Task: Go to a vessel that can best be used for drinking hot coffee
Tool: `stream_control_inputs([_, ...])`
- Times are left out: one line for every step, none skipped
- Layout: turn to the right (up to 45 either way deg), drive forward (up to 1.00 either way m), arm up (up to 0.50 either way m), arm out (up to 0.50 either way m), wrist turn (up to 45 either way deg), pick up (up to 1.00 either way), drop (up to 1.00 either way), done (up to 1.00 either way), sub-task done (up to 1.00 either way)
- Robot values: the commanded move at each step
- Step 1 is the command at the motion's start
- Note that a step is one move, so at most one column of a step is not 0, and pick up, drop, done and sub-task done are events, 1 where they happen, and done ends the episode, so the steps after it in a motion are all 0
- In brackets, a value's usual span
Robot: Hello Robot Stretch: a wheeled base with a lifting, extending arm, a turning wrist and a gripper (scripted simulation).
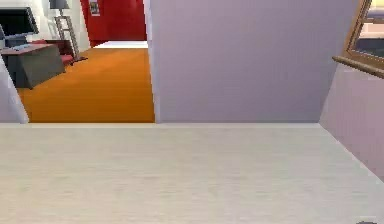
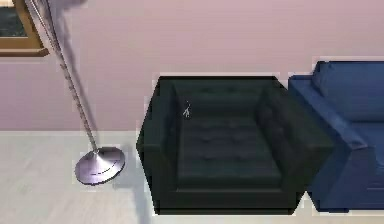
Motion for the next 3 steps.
stream_control_inputs([-45.0, 0.0, 0.0, 0.0, 0.0, 0.0, 0.0, 0.0, 0.0])
stream_control_inputs([-45.0, 0.0, 0.0, 0.0, 0.0, 0.0, 0.0, 0.0, 0.0])
stream_control_inputs([-39.0, 0.0, 0.0, 0.0, 0.0, 0.0, 0.0, 0.0, 0.0])
